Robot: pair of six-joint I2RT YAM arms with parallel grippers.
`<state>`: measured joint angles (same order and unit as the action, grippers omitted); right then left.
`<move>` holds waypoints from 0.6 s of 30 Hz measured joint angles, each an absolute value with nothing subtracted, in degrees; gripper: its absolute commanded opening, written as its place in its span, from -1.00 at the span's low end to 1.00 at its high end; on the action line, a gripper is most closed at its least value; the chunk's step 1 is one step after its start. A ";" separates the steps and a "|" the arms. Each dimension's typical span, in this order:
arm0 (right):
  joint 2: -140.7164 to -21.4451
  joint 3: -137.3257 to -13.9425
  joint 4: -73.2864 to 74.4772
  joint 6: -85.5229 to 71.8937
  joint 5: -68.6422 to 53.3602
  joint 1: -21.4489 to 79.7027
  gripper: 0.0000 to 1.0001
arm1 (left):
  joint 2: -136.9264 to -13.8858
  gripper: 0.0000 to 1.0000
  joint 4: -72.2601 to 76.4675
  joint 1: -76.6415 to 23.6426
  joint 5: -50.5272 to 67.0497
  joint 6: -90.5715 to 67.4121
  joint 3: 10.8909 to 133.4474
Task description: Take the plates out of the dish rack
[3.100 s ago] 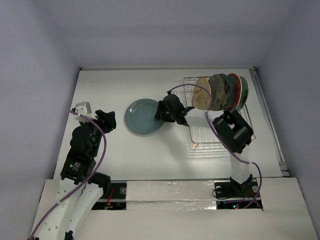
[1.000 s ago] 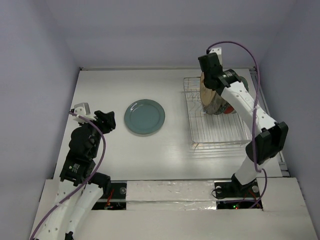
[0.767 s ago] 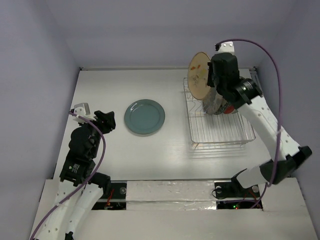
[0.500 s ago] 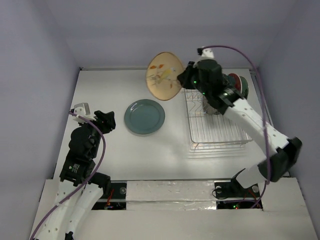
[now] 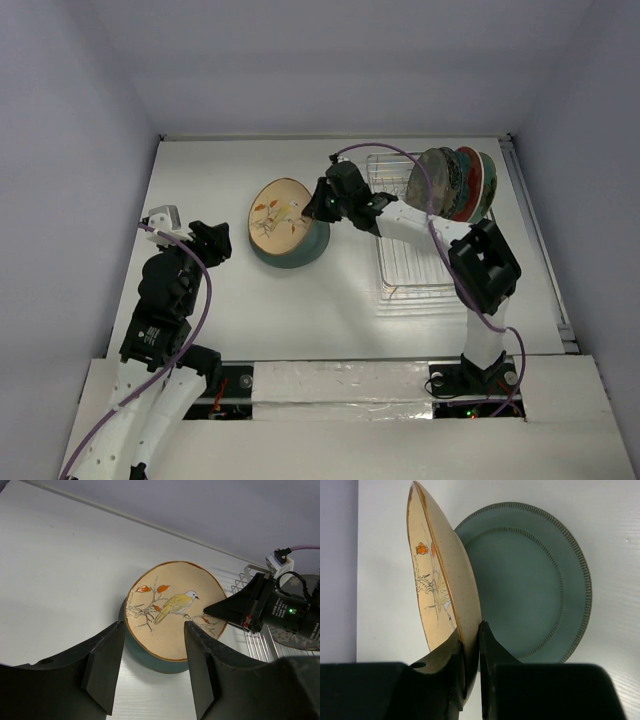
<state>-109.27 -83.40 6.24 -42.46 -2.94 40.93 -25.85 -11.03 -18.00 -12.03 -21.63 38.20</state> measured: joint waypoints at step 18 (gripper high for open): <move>-112.14 -72.34 -8.60 -50.02 -3.62 39.99 -0.81 | -25.91 -0.05 -11.03 -18.00 -12.03 -21.63 38.20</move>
<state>-112.14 -72.34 -8.60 -50.02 -3.62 39.99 -25.91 -11.03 -18.00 -12.03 -21.63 38.20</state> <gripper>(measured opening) 0.158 0.473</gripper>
